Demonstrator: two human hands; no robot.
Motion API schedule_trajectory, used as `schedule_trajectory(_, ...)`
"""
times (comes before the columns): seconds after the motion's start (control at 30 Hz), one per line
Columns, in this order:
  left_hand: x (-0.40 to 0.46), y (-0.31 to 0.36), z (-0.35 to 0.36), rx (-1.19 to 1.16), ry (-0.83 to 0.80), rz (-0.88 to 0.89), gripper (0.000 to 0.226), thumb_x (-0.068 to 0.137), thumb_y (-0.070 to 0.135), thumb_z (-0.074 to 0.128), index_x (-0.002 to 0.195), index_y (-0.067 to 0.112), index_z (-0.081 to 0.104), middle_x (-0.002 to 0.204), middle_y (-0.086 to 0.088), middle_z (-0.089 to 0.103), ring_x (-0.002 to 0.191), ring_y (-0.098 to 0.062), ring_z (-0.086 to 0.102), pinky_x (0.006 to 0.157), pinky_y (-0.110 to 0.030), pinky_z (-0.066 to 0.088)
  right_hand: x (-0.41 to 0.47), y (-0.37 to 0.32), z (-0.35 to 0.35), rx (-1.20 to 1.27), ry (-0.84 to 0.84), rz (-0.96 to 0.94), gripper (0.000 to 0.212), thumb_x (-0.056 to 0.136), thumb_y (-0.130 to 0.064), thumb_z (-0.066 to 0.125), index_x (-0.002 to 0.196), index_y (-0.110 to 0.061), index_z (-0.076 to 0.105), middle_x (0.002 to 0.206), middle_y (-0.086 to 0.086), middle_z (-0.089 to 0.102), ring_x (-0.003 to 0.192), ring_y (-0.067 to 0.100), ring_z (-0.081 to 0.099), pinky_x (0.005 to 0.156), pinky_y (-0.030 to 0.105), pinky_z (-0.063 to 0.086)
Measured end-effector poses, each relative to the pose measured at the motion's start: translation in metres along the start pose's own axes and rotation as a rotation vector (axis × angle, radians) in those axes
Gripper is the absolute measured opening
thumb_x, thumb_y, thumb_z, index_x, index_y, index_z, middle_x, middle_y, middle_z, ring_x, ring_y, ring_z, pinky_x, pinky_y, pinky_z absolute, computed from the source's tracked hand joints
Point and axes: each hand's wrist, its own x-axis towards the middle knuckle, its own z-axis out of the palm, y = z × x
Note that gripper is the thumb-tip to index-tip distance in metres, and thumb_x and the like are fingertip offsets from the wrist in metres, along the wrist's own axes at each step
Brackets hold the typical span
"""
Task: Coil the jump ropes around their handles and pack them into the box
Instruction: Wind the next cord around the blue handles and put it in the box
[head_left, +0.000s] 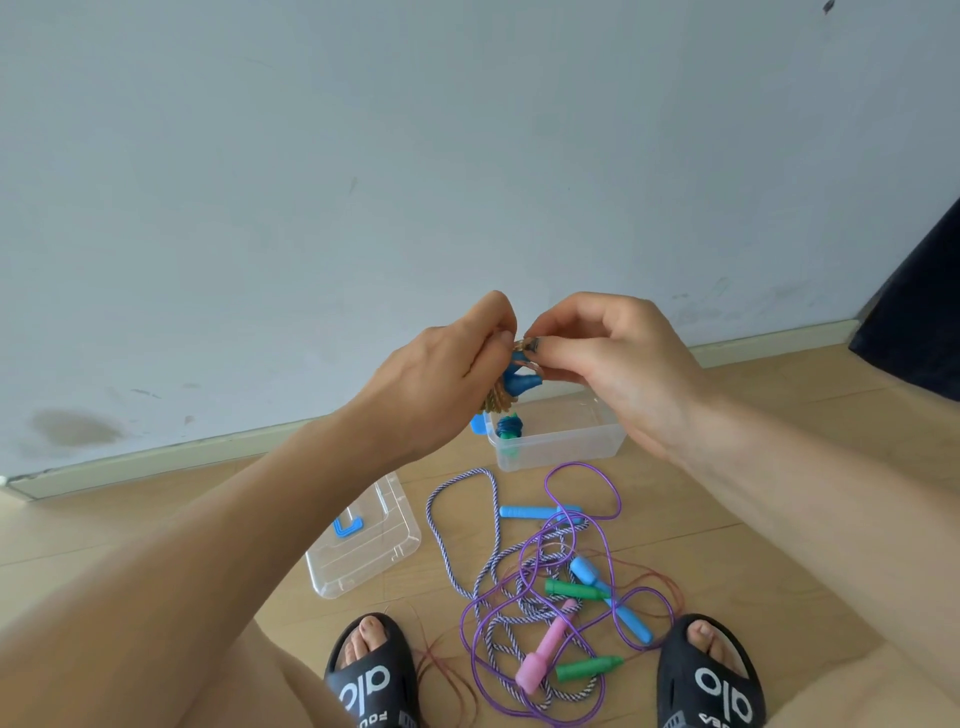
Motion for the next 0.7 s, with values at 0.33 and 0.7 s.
schedule_trajectory(0.33,0.0002,-0.0008,-0.002,-0.092,-0.045,0.018,0.016,0.105,0.03,0.031,0.094,0.024,0.042,0.08,-0.01,0.059,0.065,-0.033,0.058,0.068,-0.055,0.051,0.0012,-0.0012,-0.0002,0.184,-0.068,0.057,0.012,0.082,0.005,0.066,0.083,-0.006,0.068,0.081,0.012,0.069,0.08,0.022,0.071,0.082,0.033,0.056)
schedule_trajectory(0.7,-0.0043,-0.0046,-0.0033,-0.115,-0.075,0.039,0.018,0.105,0.028,0.031,0.093,0.024,0.043,0.075,-0.003,0.058,0.055,-0.027,0.062,0.069,-0.052,0.053,0.0008,-0.0071,-0.0057,0.24,-0.197,0.116,0.02,0.082,0.01,0.063,0.078,-0.009,0.059,0.085,0.018,0.058,0.078,0.026,0.057,0.077,0.035,0.049)
